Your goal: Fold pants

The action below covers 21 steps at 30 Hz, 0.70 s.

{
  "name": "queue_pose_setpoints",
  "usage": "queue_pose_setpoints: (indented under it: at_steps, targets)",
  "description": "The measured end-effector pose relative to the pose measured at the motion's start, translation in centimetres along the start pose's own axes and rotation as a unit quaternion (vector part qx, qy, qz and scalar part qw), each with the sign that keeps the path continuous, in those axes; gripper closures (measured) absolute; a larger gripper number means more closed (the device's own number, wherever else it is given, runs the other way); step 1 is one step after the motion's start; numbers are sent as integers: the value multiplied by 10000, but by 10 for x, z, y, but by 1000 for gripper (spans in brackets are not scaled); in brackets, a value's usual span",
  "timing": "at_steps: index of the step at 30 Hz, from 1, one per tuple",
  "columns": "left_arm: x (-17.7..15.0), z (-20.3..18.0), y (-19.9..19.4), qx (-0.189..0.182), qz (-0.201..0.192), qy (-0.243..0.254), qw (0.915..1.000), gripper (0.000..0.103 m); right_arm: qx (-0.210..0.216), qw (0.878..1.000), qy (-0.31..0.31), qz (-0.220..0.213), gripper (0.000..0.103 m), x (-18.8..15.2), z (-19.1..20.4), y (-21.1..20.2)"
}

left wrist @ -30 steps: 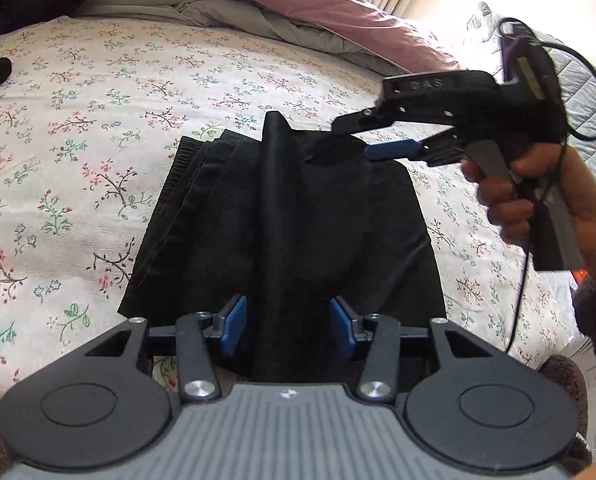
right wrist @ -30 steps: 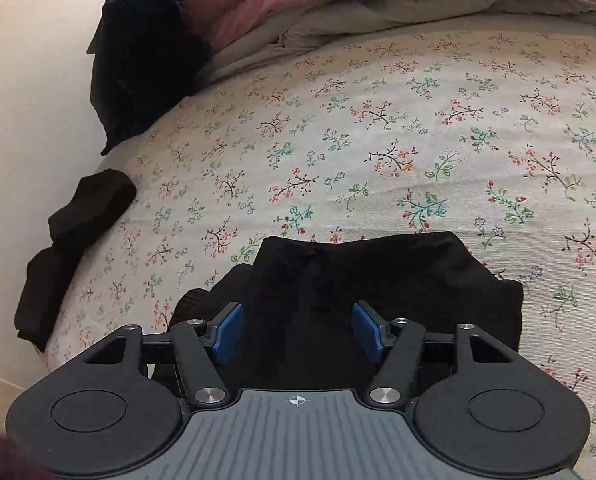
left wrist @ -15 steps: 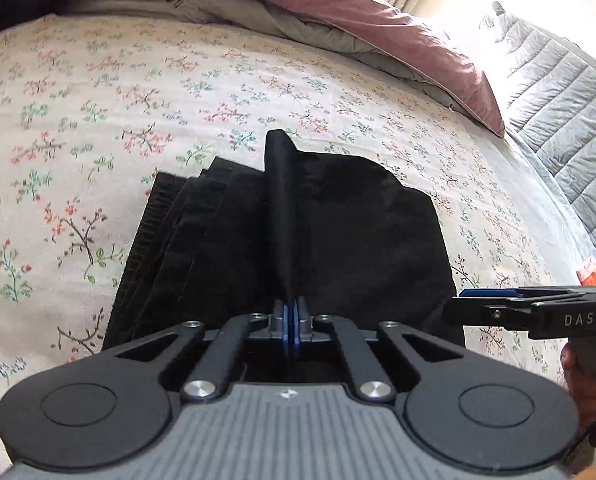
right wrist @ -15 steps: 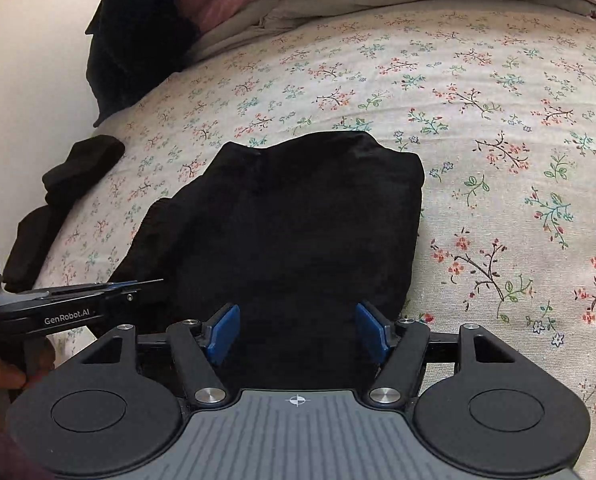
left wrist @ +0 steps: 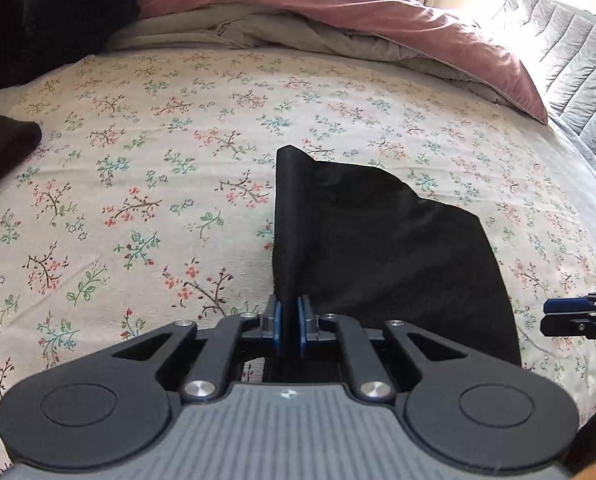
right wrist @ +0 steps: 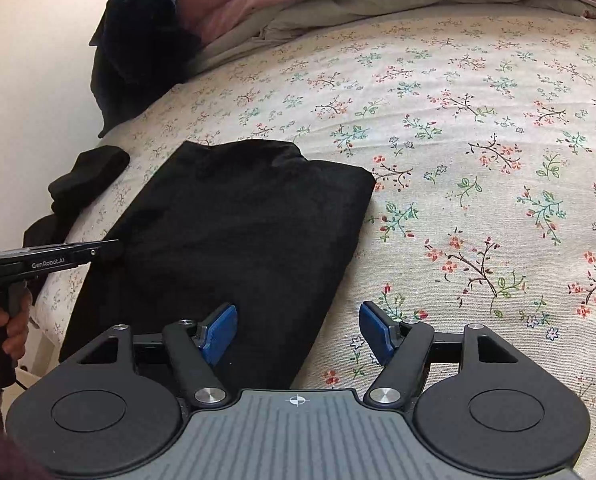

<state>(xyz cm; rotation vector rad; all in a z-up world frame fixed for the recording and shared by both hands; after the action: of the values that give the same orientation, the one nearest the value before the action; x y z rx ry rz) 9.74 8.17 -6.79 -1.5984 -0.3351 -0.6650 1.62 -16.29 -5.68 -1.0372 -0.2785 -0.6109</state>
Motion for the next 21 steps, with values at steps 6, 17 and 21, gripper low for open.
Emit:
queue_pose_setpoints:
  at_steps: [6, 17, 21]
  targets:
    - [-4, 11, 9, -556, 34, -434, 9975, 40, -87, 9999, 124, 79, 34, -5, -13, 12]
    - [-13, 29, 55, -1664, 388, -1604, 9722, 44, 576, 9912, 1151, -324, 58, -2, -46, 44]
    - [-17, 31, 61, -2116, 281, -2080, 9546, 69, 796, 9811, 1664, -592, 79, 3, -60, 56]
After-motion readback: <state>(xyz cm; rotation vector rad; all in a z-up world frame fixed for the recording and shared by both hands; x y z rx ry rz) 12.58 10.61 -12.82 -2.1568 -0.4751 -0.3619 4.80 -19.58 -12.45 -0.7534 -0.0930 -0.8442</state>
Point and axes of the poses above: each gripper's, at about its wrist camera, not at the fingertips, and y roughly the way its jaws point, z to its left, x to its top, the point moved 2 cm from there along y, roughly the way its jaws point, and after that the axes turned 8 degrees about x, right-handed, at the moved point
